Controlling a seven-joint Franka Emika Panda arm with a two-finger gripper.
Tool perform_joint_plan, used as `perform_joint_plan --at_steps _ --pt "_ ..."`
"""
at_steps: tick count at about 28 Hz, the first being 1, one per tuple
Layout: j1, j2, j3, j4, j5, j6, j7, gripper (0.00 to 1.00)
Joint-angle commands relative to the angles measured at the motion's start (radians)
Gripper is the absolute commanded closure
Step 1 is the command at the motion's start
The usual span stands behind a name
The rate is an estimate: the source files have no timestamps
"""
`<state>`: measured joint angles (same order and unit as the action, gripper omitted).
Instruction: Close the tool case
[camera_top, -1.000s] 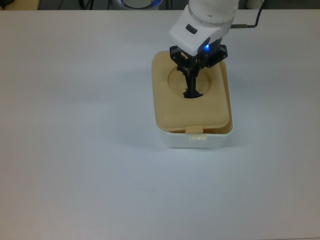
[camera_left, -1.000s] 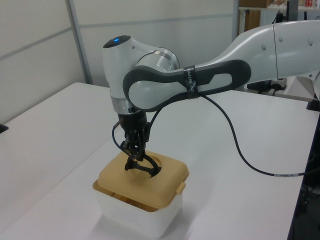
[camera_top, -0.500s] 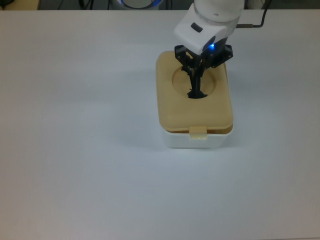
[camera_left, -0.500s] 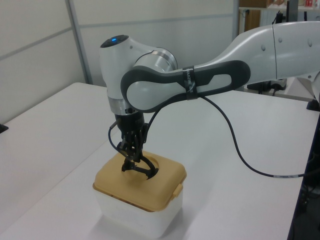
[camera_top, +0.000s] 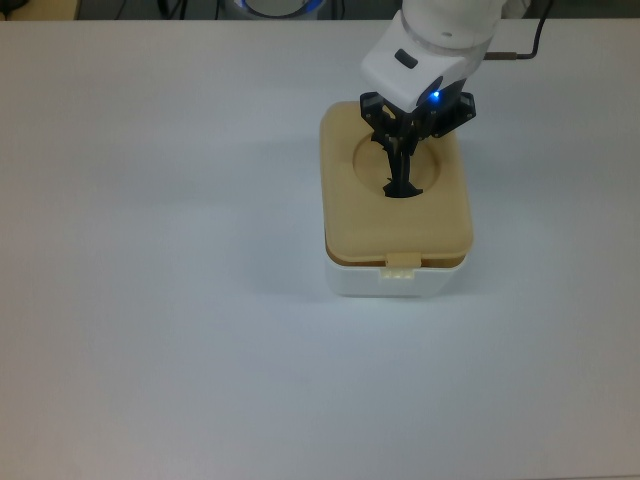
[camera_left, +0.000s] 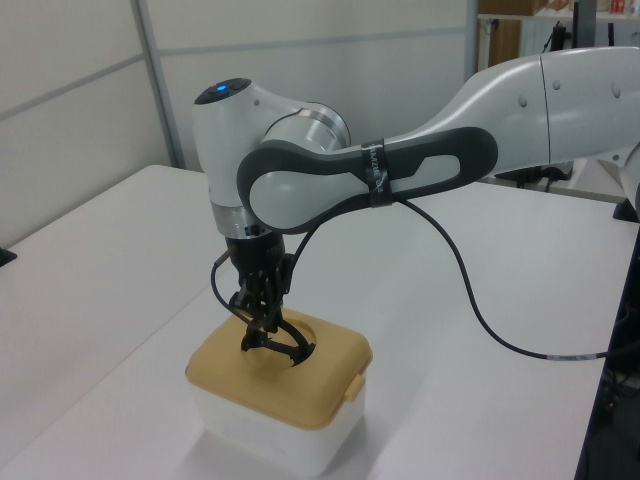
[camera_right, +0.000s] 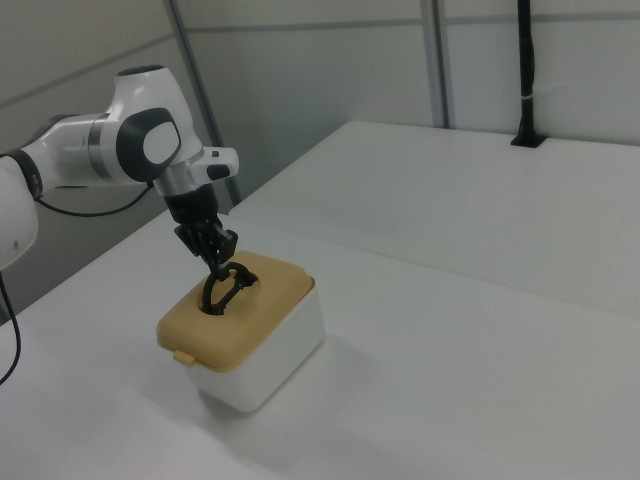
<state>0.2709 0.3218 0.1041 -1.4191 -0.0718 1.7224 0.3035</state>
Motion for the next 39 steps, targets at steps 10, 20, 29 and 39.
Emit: perform_joint_plan --at_steps 10,20,29,39 --pt "0.004 0.013 -0.003 0.012 0.020 0.008 0.023 0.00" --pt "-0.001 0.003 -0.003 0.014 0.027 -0.007 0.006 0.00" --pt "-0.001 -0.027 -0.003 0.014 0.026 -0.044 0.003 0.00" --pt "-0.009 -0.067 -0.021 0.014 0.014 -0.116 -0.047 0.00"
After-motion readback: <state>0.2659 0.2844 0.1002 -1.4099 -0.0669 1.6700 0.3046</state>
